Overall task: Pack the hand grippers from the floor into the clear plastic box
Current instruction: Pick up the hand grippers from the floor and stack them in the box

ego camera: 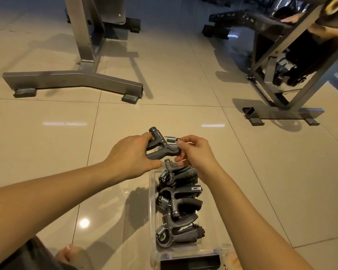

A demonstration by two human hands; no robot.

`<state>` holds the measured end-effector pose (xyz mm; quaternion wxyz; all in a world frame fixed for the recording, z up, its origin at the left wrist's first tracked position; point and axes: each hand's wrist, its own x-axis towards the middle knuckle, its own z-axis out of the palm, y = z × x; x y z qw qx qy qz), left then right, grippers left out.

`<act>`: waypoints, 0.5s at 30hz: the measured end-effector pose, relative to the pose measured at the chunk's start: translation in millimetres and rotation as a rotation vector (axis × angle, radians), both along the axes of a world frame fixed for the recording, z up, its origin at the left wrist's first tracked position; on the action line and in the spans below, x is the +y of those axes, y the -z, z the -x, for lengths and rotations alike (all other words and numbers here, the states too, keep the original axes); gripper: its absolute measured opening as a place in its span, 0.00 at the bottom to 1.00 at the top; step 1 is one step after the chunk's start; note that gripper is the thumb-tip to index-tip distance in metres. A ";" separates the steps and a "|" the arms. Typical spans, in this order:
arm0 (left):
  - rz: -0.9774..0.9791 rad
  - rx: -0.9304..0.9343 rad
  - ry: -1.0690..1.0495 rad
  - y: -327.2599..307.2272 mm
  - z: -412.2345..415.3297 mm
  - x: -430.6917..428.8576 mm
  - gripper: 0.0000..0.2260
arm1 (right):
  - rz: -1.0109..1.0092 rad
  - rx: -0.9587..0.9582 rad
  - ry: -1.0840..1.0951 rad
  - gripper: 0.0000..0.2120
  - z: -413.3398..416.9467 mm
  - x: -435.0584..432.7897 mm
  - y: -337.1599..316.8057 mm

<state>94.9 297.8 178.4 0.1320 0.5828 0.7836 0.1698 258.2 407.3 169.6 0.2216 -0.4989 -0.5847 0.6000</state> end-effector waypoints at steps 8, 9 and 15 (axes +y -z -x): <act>-0.113 -0.290 0.029 -26.4 18.2 0.6 0.19 | -0.170 -0.075 -0.156 0.07 -40.8 14.5 -24.9; -0.083 -0.331 0.087 -27.5 21.3 -0.5 0.22 | -0.170 -0.068 -0.185 0.07 -44.1 14.1 -26.8; -0.133 -0.365 0.278 -22.8 3.9 -9.5 0.11 | -0.159 -0.050 -0.266 0.09 -47.2 4.8 -27.2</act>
